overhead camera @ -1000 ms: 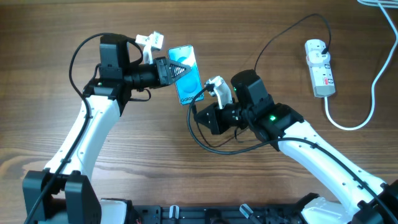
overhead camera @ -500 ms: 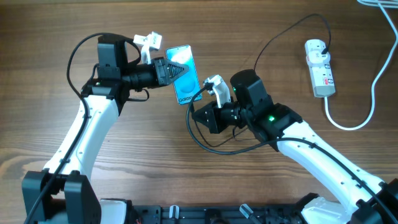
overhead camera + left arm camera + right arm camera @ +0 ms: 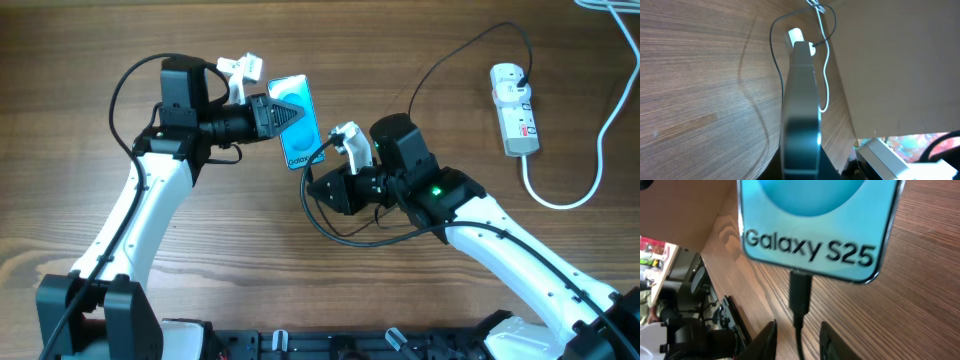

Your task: Plug charger to phone and switch on socket

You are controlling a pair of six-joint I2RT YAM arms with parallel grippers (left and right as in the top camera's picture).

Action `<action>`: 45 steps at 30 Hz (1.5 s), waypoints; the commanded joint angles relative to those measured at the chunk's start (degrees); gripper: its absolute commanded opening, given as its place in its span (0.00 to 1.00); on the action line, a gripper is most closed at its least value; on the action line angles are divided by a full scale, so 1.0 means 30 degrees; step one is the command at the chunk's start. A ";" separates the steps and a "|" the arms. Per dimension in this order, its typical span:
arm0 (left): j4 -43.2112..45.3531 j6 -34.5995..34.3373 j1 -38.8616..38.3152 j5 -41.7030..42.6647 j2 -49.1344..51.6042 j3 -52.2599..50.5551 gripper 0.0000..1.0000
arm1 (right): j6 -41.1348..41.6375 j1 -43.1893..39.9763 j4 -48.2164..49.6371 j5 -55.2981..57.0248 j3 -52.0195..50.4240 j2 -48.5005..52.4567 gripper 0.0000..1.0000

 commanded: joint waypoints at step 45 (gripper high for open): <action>-0.2834 0.2368 -0.0095 0.2324 -0.0102 0.0087 0.04 | 0.0044 0.0918 0.3249 0.2696 0.1421 0.1778 0.05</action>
